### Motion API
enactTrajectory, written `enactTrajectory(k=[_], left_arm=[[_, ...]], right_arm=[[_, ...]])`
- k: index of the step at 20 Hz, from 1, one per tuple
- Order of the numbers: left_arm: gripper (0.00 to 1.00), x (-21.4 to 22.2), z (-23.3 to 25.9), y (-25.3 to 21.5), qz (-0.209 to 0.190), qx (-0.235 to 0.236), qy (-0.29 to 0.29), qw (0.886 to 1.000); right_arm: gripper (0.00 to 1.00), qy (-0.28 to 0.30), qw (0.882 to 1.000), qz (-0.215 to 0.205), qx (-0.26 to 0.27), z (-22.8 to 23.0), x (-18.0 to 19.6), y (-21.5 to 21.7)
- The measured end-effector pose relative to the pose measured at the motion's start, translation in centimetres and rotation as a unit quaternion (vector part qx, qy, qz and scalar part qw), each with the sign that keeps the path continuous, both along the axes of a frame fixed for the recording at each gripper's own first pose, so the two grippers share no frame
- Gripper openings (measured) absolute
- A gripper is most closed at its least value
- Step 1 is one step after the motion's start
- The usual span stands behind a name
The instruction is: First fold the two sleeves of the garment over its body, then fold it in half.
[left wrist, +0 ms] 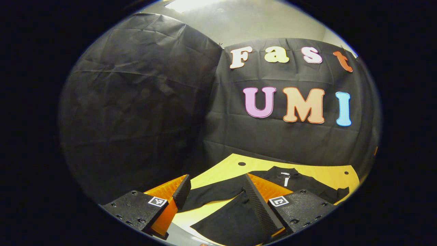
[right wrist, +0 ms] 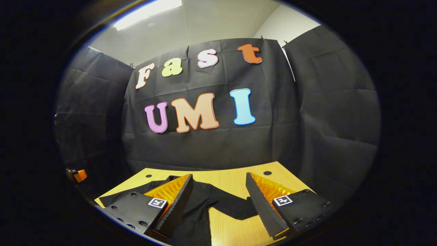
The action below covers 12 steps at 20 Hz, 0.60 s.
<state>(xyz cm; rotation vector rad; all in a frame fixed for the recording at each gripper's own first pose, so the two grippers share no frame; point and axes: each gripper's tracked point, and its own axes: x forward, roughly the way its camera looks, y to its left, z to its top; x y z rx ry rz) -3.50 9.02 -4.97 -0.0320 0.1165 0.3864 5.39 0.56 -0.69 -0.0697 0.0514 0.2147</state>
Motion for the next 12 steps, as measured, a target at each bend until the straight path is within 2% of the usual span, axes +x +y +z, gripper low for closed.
enactTrajectory(k=[4,5,6,9,10,12], left_arm=[[0.92,0.4,-1.1,2.6,0.026,0.001,0.012,1.0],[0.92,0.6,-1.3,3.0,0.027,0.002,0.016,1.0],[0.93,0.8,-1.6,3.5,0.025,0.004,0.018,1.0],[0.92,1.9,-1.5,3.9,0.01,0.008,0.028,1.0],[0.93,2.2,-1.3,3.9,0.004,0.011,0.029,1.0],[0.92,3.0,-1.3,3.9,-0.002,0.018,0.033,0.999]], right_arm=[[0.97,0.011,1.0,-0.012,0.003,-0.4,0.7,-0.2],[0.93,0.013,1.0,-0.02,-0.001,-0.7,0.8,-0.3],[0.97,0.017,0.999,-0.029,-0.006,-1.0,1.0,-0.4],[0.94,0.026,0.998,-0.052,-0.007,-1.3,1.8,-0.1],[0.97,0.02,0.998,-0.058,-0.007,-1.0,2.1,0.1],[0.97,0.017,0.997,-0.072,-0.017,-1.4,3.2,-0.1]])
